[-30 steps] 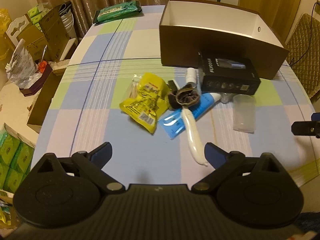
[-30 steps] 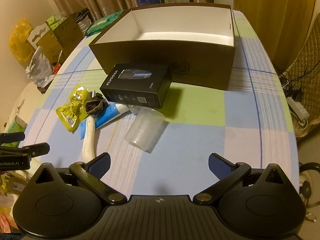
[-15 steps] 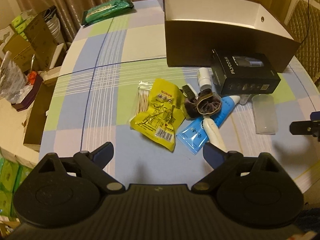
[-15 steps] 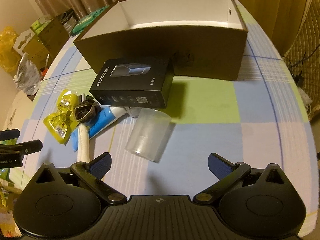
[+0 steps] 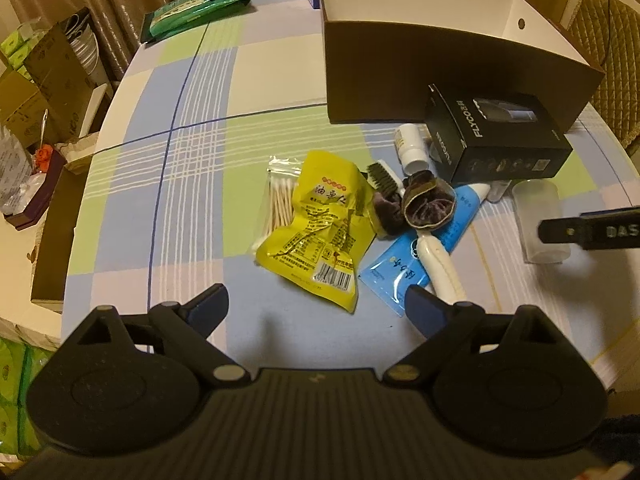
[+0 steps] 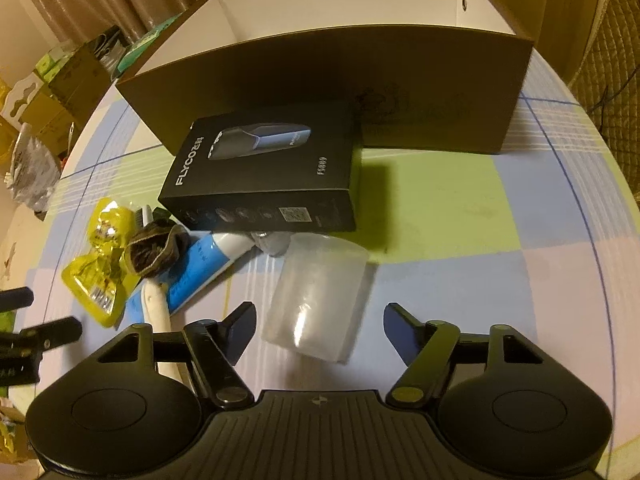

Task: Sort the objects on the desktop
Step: 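Grasp the clear plastic cup with the right tool while the left tool grasps the yellow snack packet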

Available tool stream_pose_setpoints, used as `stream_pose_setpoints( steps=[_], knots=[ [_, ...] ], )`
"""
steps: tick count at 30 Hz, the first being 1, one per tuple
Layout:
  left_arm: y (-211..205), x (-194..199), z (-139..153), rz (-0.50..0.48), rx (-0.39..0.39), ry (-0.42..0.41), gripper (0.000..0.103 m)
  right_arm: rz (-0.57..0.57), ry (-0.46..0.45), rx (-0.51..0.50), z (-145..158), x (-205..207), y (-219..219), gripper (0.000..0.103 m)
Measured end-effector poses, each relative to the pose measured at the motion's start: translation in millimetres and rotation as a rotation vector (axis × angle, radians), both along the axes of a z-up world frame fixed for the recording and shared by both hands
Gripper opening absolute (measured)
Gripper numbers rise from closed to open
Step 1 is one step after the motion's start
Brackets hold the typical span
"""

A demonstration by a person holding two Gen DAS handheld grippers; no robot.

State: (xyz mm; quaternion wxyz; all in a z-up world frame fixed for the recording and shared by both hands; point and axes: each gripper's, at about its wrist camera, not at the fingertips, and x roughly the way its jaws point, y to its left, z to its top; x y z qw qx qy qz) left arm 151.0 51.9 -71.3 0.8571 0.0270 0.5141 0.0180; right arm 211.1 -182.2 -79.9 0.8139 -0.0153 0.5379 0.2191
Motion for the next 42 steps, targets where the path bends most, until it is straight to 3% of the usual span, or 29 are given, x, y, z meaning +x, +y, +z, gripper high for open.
stream_pose_setpoints(
  steps=[3, 4, 5, 8, 15, 20, 29, 32, 34, 39, 42],
  knots=[
    [0.9, 0.5, -0.2, -0.008, -0.009, -0.004, 0.093, 0.006, -0.004, -0.029, -9.6, 1.7, 6.1, 0.061],
    [1.0, 0.8, -0.4, -0.011, -0.011, -0.005, 0.093, 0.014, 0.001, -0.033, -13.0, 2.1, 6.4, 0.055],
    [0.9, 1.2, -0.6, -0.014, -0.013, -0.007, 0.092, 0.018, 0.01, -0.038, -16.5, 2.5, 5.7, 0.042],
    [2.0, 2.8, -0.7, -0.026, -0.018, -0.012, 0.09, 0.047, -0.02, -0.068, -18.5, -0.2, 2.2, 0.039],
    [4.9, 12.1, -4.4, -0.138, -0.009, -0.042, 0.088, 0.007, 0.007, -0.082, -19.7, 6.2, -31.3, 0.039],
    [14.1, 31.0, -9.8, -0.285, 0.011, -0.06, 0.074, -0.041, 0.029, -0.093, -17.0, 11.0, -58.3, 0.039],
    [26.2, 67.0, -24.0, -0.505, -0.051, -0.052, 0.071, -0.132, 0.043, -0.092, -11.7, 6.5, -90.4, 0.039],
    [26.5, 74.0, -28.9, -0.533, -0.075, -0.023, 0.056, -0.149, 0.041, -0.088, -11.0, 5.9, -93.1, 0.039],
    [26.1, 75.5, -31.2, -0.538, -0.078, -0.003, 0.039, -0.158, 0.04, -0.085, -10.0, 4.8, -95.6, 0.039],
    [21.7, 69.4, -28.1, -0.508, -0.073, 0.008, 0.033, -0.166, 0.035, -0.078, -8.8, 3.9, -97.9, 0.039],
    [9.2, 62.9, -21.0, -0.503, -0.018, 0.001, 0.029, -0.162, 0.032, -0.083, -8.9, 4.7, -97.1, 0.039]
  ],
)
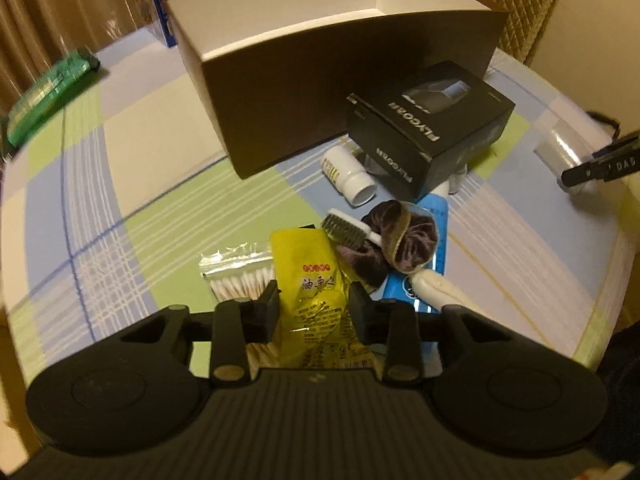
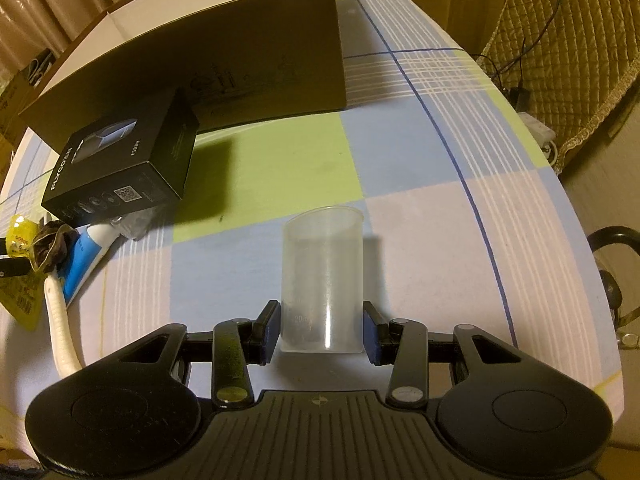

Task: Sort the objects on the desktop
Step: 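Grasp the clear plastic cup with the right tool while the left tool grasps the yellow snack packet, then carry the cup and yellow packet into the box and open both tools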

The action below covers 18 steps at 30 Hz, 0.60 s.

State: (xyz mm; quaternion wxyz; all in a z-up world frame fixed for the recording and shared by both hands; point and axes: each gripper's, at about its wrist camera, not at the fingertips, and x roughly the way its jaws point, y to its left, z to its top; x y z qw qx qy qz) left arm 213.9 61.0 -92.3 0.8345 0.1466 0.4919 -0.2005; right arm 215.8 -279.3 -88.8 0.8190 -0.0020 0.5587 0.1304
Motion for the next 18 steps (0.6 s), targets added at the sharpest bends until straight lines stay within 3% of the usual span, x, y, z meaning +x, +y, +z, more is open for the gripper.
stream_pose_setpoints(
  steps=[5, 9, 11, 18],
  knots=[
    [-28.4, -11.4, 2.9, -0.008, 0.064, -0.005, 0.03, 0.01, -0.01, -0.008, -0.4, 2.9, 2.4, 0.039],
    [-36.3, -7.9, -19.1, 0.046, 0.084, 0.059, 0.028, 0.02, -0.017, -0.012, -0.6, 4.4, 2.9, 0.039],
    [-37.6, -10.6, -23.3, 0.061, 0.105, 0.039, 0.026, 0.025, -0.017, -0.011, -0.8, 5.4, 2.8, 0.039],
    [-26.8, -5.1, -21.3, 0.136, 0.074, 0.043, 0.022, 0.039, -0.023, -0.008, -1.3, 6.1, 1.8, 0.039]
  ],
)
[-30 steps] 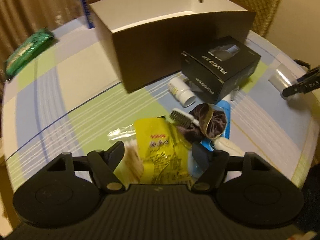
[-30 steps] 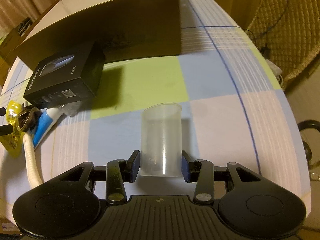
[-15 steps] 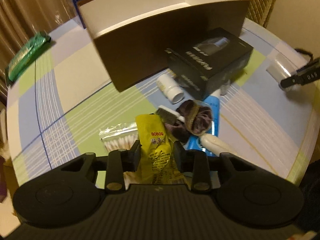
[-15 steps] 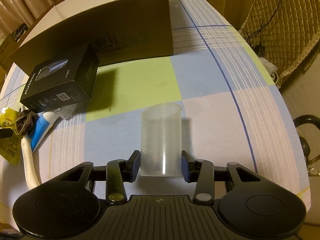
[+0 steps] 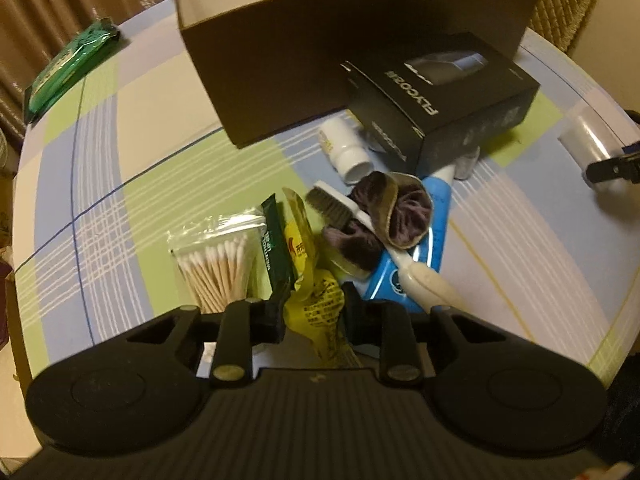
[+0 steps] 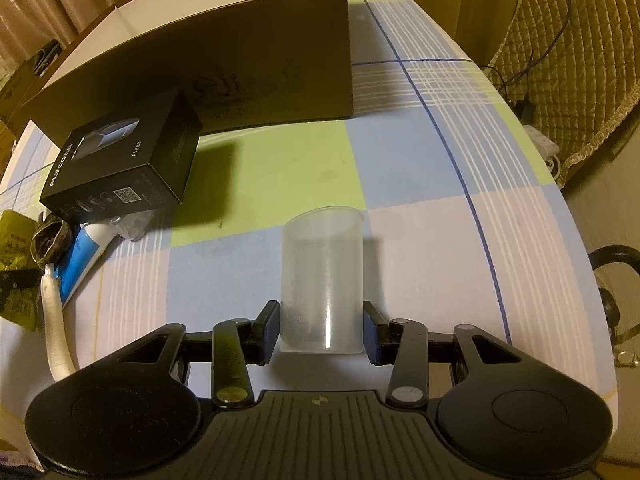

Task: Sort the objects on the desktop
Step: 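Carry the cup and yellow packet into the box and open both tools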

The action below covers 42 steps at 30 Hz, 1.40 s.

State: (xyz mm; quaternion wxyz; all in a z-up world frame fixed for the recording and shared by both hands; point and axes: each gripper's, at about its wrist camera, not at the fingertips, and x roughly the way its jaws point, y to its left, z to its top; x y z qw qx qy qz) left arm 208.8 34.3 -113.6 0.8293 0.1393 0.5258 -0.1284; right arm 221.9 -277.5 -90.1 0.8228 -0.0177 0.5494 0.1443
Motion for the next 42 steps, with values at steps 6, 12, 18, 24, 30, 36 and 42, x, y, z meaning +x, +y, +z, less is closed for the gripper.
stream_pose_setpoints(
  steps=[6, 12, 18, 24, 30, 36, 42],
  knots=[
    [-0.4, -7.0, 9.2, 0.027, -0.018, -0.015, 0.02, 0.03, -0.011, -0.009, 0.7, -1.2, 0.6, 0.039],
    [1.9, -13.6, 24.1, 0.053, -0.024, -0.043, 0.02, 0.052, -0.021, 0.005, 12.4, -2.2, -2.8, 0.038],
    [2.1, -12.5, 48.9, 0.076, -0.037, -0.098, 0.02, 0.088, -0.063, 0.048, 38.7, 1.5, -1.9, 0.029],
    [-0.5, -4.5, 67.6, 0.071, -0.038, -0.152, 0.02, 0.123, -0.104, 0.06, 53.8, 6.9, 2.5, 0.028],
    [-7.6, 4.9, 80.3, 0.051, -0.05, -0.185, 0.02, 0.138, -0.143, 0.092, 69.2, 8.1, 1.9, 0.028],
    [-17.5, 19.6, 99.8, 0.018, -0.078, -0.24, 0.02, 0.171, -0.227, 0.118, 101.2, 15.1, 7.4, 0.028],
    [-25.9, 44.7, 119.1, -0.008, -0.103, -0.303, 0.02, 0.212, -0.324, 0.159, 135.8, 30.7, 21.8, 0.028]
  ],
)
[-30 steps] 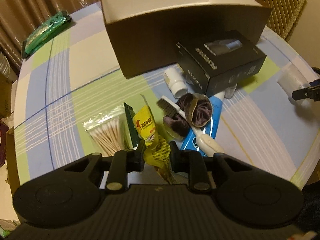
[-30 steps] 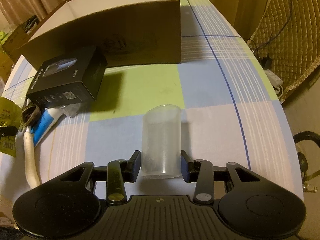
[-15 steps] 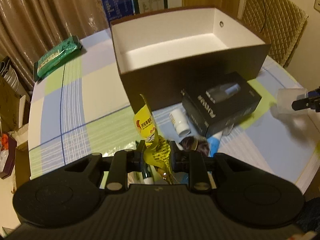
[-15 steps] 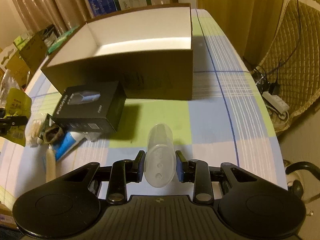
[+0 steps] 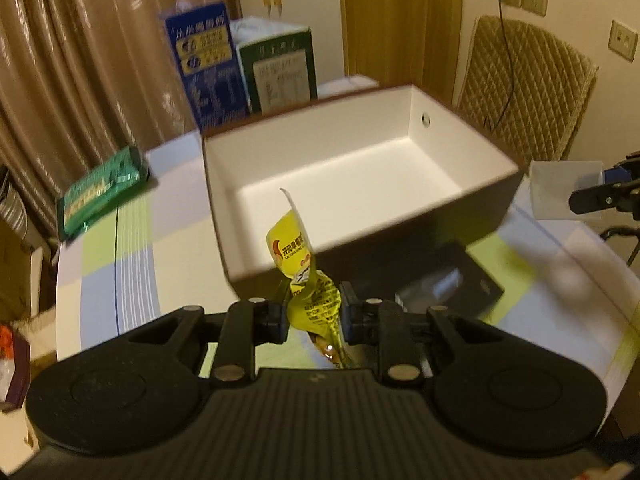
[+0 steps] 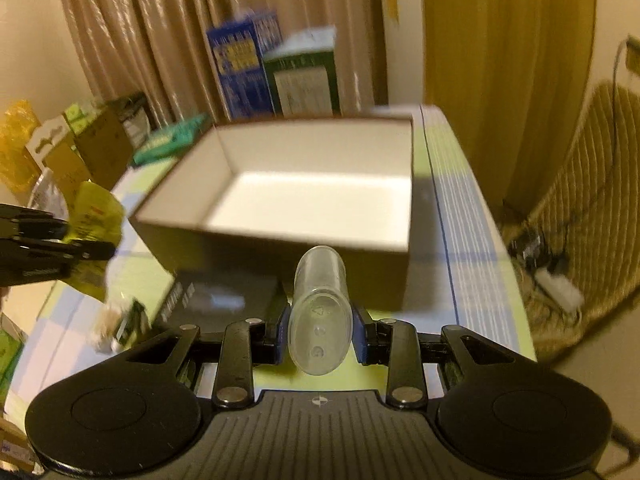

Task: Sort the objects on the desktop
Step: 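Carry the cup and yellow packet into the box and open both tools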

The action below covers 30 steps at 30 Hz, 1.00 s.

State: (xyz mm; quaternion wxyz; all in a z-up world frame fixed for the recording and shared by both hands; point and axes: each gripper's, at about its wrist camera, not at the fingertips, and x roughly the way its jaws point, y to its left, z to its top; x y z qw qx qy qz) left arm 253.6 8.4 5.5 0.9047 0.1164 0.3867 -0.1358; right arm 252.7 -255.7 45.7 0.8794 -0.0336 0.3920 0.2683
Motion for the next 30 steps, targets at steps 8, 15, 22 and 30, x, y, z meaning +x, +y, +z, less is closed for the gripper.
stream_pose_setpoints(
  steps=[8, 15, 22, 30],
  knots=[
    [-11.4, 58.2, 11.2, -0.014, -0.059, -0.004, 0.02, 0.055, -0.093, 0.018, 17.7, 41.7, 43.8, 0.028],
    [-26.1, 109.8, -5.9, -0.001, -0.066, 0.063, 0.02, 0.067, -0.066, -0.017, -7.6, 87.2, 82.3, 0.028],
    [-28.0, 150.4, -41.7, 0.034, -0.033, 0.174, 0.019, 0.083, 0.014, -0.052, -41.1, 114.2, 109.0, 0.028],
    [-25.3, 170.8, -76.3, 0.06, -0.017, 0.265, 0.018, 0.087, 0.081, -0.092, -69.8, 135.2, 123.9, 0.028]
  ],
)
